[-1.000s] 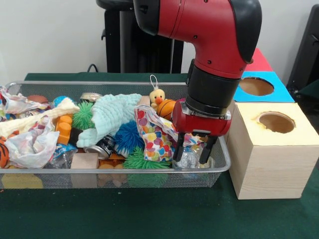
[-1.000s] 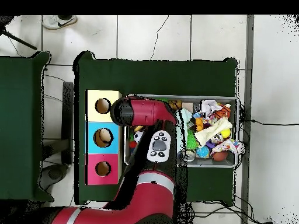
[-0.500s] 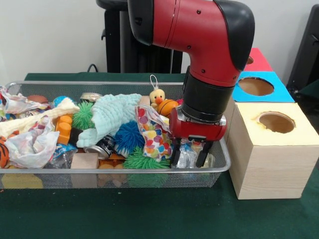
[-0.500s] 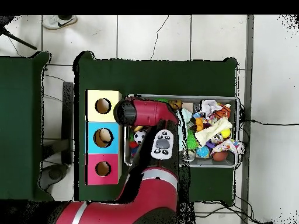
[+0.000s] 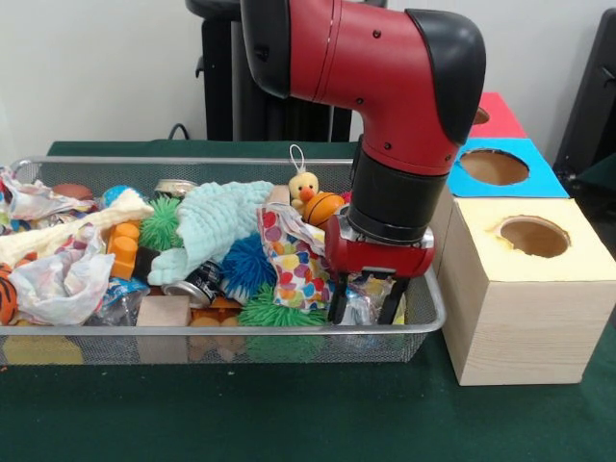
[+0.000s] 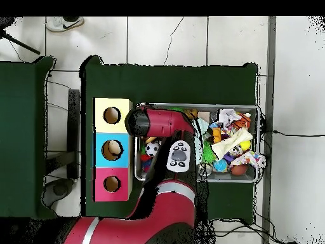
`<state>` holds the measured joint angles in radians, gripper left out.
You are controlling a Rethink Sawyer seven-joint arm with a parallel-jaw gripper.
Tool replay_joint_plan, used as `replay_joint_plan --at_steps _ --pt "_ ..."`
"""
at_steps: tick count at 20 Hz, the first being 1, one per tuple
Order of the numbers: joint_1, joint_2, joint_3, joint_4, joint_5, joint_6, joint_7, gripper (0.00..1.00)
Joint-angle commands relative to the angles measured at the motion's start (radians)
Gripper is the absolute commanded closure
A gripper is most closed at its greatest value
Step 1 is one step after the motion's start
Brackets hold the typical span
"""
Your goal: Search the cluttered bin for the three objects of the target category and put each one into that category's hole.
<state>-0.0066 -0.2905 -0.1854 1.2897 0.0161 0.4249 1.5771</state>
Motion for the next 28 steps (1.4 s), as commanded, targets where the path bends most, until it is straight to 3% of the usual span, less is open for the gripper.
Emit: replay_joint_plan --at_steps 1,15,19,20,28 --pt "-0.020 0.042 0.106 0.011 -0.002 -0.009 0.116 0.00" --pt "-0.029 0.037 0.115 0.026 -0.008 -0.028 0.116 0.00" --pt "-0.052 0.027 0.144 0.056 -0.003 -0.078 0.125 0.00" --pt "-0.048 0.029 0.136 0.052 -0.002 -0.071 0.131 1.00" --pt "-0.061 0.025 0.153 0.064 -0.001 -0.090 0.129 1.00"
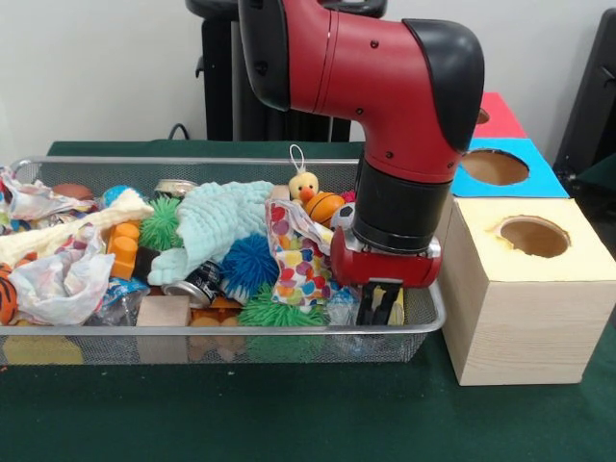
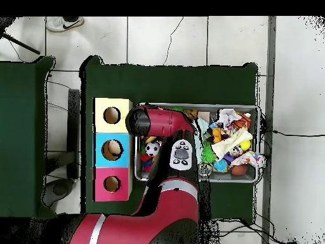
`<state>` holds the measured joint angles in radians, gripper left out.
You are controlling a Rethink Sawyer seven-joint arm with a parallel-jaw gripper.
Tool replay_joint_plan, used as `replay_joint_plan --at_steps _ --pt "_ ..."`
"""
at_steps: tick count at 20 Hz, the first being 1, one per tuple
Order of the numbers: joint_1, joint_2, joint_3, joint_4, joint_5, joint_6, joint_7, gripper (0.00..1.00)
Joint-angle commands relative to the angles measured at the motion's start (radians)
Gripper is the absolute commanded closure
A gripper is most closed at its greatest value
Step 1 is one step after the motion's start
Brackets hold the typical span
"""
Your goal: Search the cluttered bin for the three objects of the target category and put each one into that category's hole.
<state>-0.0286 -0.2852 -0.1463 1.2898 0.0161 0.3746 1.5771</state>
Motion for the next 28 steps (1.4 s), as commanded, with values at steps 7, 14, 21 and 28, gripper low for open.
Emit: replay_joint_plan --at_steps 7,14,21,28 --pt "0.004 0.008 0.057 0.006 -0.009 0.070 0.115 1.00" --pt "-0.023 -0.144 0.078 0.078 -0.004 0.218 0.050 1.00" --pt "-0.054 -0.206 0.107 0.149 -0.022 0.191 0.026 1.00" --pt "-0.063 -0.220 0.114 0.173 -0.040 0.167 0.028 1.00"
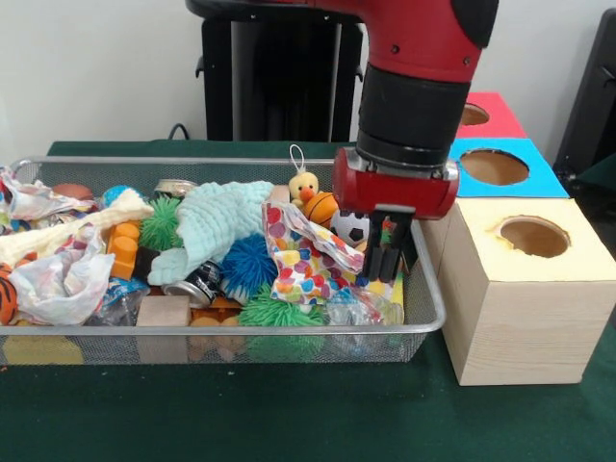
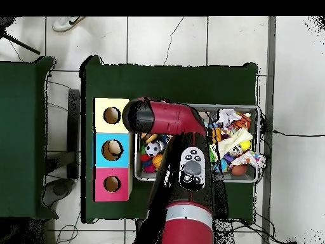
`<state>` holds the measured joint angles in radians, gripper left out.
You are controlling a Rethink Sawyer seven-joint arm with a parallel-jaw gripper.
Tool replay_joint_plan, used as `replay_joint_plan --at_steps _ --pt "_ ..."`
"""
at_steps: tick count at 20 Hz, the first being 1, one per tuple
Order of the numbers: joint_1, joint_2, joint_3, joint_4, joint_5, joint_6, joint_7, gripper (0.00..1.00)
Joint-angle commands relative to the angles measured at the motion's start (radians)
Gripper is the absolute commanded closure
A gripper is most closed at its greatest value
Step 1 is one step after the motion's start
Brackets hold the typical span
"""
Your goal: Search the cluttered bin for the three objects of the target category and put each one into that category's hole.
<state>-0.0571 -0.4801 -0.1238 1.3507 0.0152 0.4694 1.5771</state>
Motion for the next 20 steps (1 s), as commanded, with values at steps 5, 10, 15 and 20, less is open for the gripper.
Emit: replay_joint_plan --at_steps 5,10,15,20 --pt "-0.055 -0.018 0.108 0.109 -0.049 0.072 0.008 1.00" --pt "-0.075 -0.020 0.118 0.106 -0.063 0.079 -0.018 1.00" --pt "-0.092 -0.031 0.125 0.088 -0.066 0.112 -0.034 1.00" --pt "-0.152 -0.055 0.168 0.091 -0.077 0.144 -0.092 1.00"
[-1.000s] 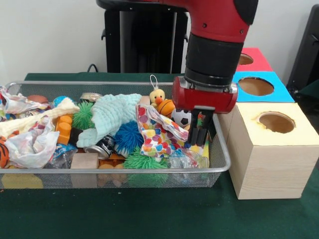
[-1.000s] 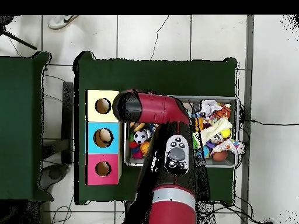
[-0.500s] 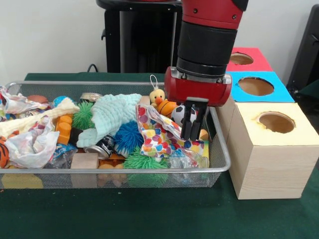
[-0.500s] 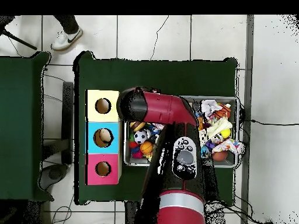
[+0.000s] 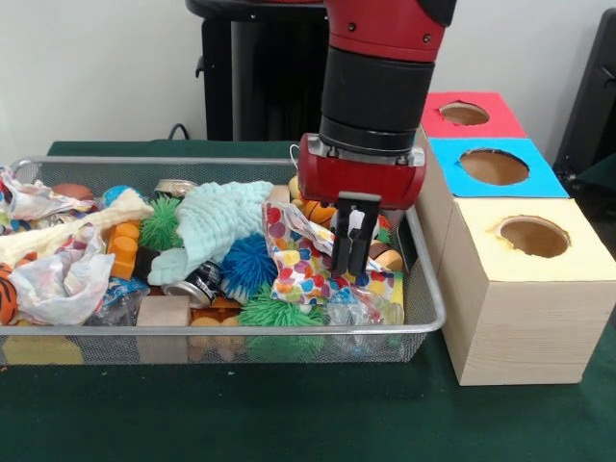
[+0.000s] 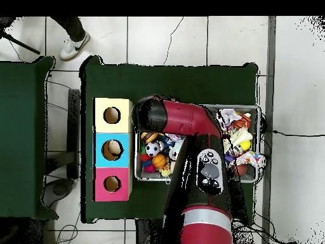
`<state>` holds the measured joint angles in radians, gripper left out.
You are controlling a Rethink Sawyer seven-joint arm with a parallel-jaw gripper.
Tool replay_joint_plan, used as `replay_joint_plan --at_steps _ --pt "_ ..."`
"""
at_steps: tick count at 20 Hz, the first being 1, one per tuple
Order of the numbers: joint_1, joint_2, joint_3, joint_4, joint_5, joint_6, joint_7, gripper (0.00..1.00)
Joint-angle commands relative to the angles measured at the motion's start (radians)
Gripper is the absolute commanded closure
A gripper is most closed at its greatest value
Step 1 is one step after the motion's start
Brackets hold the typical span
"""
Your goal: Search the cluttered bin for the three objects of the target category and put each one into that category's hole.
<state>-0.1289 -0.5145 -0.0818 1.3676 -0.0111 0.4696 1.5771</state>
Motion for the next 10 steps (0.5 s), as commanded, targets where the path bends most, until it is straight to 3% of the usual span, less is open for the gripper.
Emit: replay_joint_plan --at_steps 1,10 --pt "-0.097 -0.026 0.139 0.077 -0.053 0.148 -0.105 1.00" --pt "-0.187 -0.050 0.219 0.088 -0.105 0.172 -0.143 1.00"
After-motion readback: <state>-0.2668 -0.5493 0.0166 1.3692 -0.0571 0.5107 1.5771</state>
